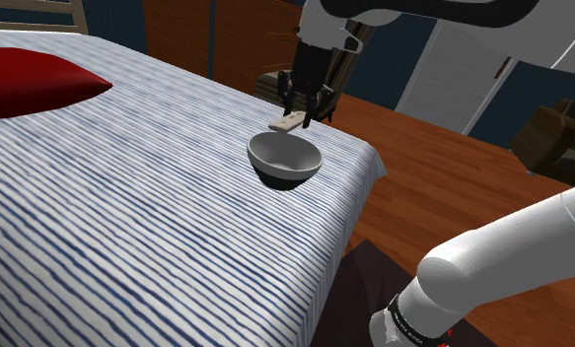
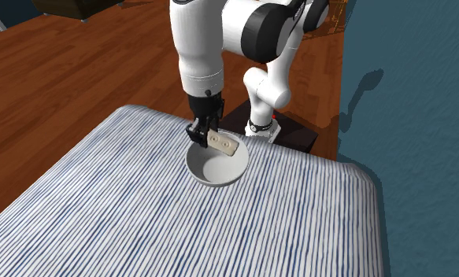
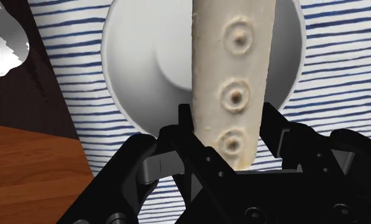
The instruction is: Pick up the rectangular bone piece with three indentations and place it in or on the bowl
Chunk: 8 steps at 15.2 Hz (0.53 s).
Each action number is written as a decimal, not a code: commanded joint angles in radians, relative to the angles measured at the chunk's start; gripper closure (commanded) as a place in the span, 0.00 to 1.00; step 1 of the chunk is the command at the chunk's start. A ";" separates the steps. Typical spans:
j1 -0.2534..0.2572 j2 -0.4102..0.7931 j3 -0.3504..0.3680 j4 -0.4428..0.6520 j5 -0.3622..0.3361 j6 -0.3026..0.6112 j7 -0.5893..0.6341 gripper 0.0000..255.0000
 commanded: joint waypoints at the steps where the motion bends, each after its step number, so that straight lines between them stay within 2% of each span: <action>1: 0.001 -0.008 -0.001 -0.035 0.003 0.028 -0.004 1.00; 8: 0.006 -0.020 0.005 -0.140 0.010 0.121 -0.009 1.00</action>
